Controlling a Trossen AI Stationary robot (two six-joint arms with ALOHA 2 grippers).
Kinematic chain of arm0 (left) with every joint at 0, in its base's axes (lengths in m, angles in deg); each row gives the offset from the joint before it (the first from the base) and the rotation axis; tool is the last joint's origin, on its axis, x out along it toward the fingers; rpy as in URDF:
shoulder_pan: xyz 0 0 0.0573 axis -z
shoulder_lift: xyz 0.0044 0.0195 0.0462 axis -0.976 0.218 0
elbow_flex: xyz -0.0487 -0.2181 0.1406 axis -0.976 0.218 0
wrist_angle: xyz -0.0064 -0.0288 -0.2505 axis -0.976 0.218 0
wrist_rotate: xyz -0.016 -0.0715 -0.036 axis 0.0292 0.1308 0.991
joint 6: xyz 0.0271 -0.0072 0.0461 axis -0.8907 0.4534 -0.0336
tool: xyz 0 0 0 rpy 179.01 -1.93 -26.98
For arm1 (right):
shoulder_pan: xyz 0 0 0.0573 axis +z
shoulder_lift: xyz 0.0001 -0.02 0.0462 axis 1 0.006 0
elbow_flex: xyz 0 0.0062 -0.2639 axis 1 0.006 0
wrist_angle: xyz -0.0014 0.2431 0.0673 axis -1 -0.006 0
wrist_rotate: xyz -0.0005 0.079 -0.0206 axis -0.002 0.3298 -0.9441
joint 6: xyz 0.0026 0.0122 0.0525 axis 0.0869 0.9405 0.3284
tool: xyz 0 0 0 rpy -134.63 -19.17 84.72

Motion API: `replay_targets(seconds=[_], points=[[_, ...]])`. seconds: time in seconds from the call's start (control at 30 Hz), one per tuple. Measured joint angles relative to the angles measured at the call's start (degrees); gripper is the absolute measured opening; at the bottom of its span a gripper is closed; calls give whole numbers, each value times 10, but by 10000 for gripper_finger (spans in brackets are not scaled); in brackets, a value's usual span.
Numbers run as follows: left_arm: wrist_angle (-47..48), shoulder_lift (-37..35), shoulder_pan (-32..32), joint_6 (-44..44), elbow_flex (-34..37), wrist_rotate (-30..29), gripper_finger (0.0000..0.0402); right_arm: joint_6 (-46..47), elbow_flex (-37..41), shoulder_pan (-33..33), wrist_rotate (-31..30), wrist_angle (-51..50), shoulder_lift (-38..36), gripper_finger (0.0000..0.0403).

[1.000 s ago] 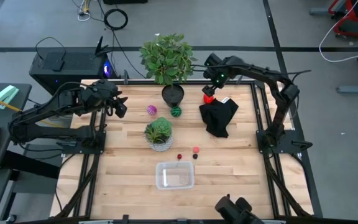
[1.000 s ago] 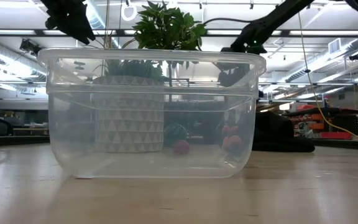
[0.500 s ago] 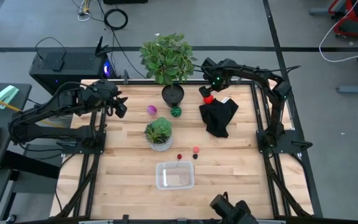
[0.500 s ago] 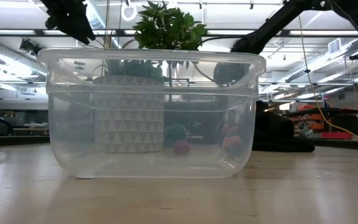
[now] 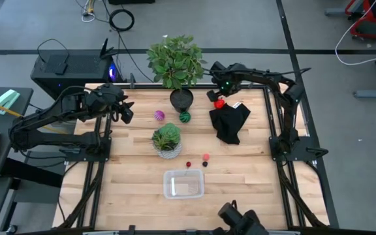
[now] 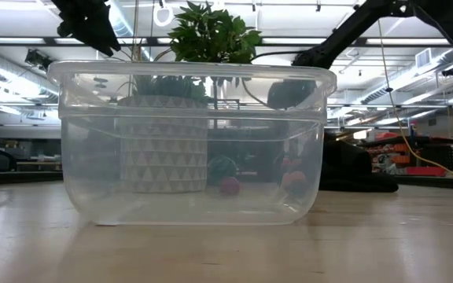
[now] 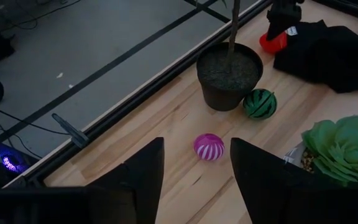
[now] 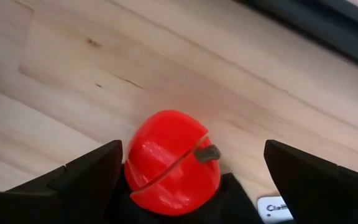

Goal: Pick and placing Produce into tupperware
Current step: Put the apple into the transparent bin

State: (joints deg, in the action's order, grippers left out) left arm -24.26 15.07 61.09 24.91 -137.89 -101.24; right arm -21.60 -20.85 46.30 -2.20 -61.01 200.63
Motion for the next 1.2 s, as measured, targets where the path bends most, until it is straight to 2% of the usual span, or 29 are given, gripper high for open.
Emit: replay_targets(seconds=[0.9, 1.2], points=[[0, 0, 0, 0, 0, 0, 189, 26, 13, 12, 4, 1, 47, 400], [0, 0, 0, 0, 0, 0, 189, 22, 19, 12, 5, 1, 42, 363]])
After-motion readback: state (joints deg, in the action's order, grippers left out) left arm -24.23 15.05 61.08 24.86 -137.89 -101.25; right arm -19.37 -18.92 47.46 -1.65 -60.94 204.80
